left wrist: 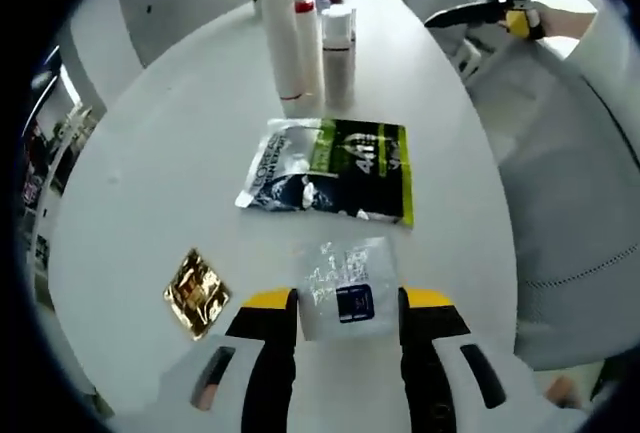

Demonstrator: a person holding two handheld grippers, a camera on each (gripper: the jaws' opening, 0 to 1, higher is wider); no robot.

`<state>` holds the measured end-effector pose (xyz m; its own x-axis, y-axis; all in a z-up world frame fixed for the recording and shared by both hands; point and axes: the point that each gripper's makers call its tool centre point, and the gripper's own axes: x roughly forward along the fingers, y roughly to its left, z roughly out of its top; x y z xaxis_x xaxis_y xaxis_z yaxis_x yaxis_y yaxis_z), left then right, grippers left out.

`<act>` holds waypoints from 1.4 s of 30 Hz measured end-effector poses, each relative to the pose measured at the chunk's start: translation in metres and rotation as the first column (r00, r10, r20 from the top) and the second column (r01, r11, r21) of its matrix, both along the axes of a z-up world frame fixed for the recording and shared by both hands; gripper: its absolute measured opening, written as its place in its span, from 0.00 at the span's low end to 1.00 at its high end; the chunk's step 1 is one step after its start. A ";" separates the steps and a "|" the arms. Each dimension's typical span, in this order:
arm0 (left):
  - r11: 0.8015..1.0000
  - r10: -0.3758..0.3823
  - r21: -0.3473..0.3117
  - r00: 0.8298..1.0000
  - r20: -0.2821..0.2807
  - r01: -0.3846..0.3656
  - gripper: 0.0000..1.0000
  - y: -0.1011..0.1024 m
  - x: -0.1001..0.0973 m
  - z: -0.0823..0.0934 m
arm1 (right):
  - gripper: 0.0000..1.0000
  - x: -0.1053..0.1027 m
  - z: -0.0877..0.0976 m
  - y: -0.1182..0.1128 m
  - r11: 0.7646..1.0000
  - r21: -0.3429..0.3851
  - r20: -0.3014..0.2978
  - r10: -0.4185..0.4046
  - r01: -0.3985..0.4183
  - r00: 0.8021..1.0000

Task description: Arrange the skincare products in the storage area until every visible bottle or jar stands upright without overlapping.

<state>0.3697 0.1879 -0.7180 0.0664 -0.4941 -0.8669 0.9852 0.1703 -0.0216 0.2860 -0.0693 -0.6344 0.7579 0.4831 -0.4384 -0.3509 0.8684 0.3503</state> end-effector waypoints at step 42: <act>0.984 -0.164 0.074 0.986 0.009 0.163 0.43 -0.009 -0.012 -0.024 | 0.97 0.001 -0.003 -0.002 1.000 -0.010 -0.011 -0.011 0.011 1.000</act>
<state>0.3575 0.1794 -0.7418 0.0033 -0.4351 -0.9004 1.0000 0.0076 -0.0001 0.2865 -0.0714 -0.6369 0.7580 0.4704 -0.4517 -0.3377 0.8757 0.3452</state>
